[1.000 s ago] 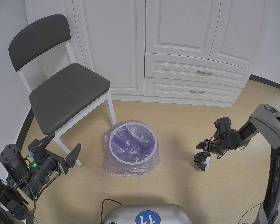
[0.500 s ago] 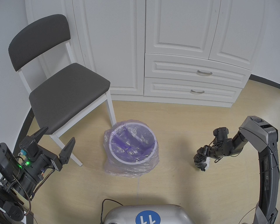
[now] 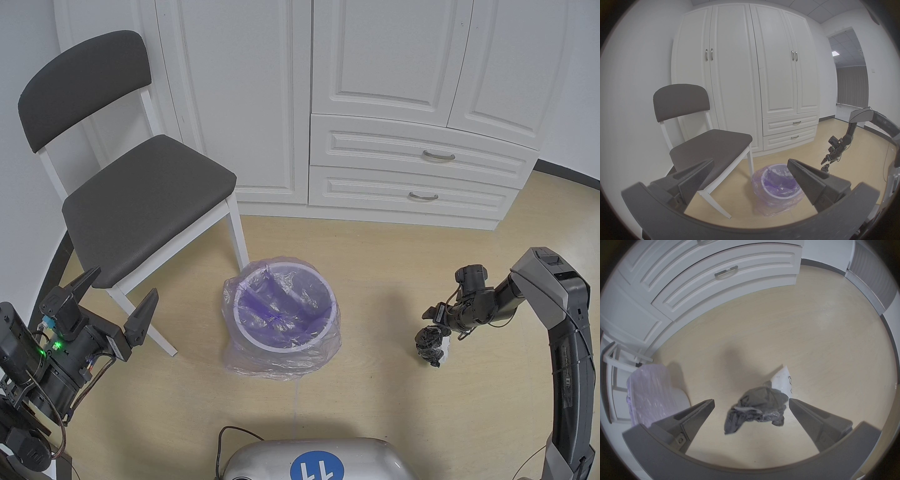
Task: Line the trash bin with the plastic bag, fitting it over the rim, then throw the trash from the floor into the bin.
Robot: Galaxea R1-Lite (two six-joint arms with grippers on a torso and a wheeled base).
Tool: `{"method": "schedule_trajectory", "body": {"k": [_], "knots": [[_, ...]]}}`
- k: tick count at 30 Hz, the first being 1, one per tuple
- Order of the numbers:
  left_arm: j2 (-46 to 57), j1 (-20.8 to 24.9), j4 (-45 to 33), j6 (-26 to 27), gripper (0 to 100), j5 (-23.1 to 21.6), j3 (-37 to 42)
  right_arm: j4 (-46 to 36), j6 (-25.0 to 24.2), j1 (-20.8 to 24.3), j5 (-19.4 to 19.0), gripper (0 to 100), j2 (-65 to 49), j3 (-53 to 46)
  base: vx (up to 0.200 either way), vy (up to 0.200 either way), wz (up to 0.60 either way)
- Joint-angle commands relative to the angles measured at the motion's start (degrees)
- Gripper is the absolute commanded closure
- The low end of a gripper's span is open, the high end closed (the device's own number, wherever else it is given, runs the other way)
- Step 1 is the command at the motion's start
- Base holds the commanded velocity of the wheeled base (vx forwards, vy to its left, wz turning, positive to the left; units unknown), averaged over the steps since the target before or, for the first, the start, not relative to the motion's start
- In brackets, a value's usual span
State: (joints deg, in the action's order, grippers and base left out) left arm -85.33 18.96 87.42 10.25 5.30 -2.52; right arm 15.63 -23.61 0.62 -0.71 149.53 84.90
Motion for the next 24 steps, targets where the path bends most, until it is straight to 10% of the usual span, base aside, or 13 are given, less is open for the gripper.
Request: {"method": "schedule_trajectory", "body": {"k": [1,24], "knots": [[-1.1,-0.8,0.0,-0.1,0,0.0,-0.3,-4.5,-2.2,-0.2,4.1,0,5.5,8.4,0.000,0.000,0.00],[-1.7,-0.8,0.1,-0.1,0,0.1,-0.2,-14.1,-2.7,2.4,7.7,0,10.1,17.1,0.000,0.000,0.00]]}}
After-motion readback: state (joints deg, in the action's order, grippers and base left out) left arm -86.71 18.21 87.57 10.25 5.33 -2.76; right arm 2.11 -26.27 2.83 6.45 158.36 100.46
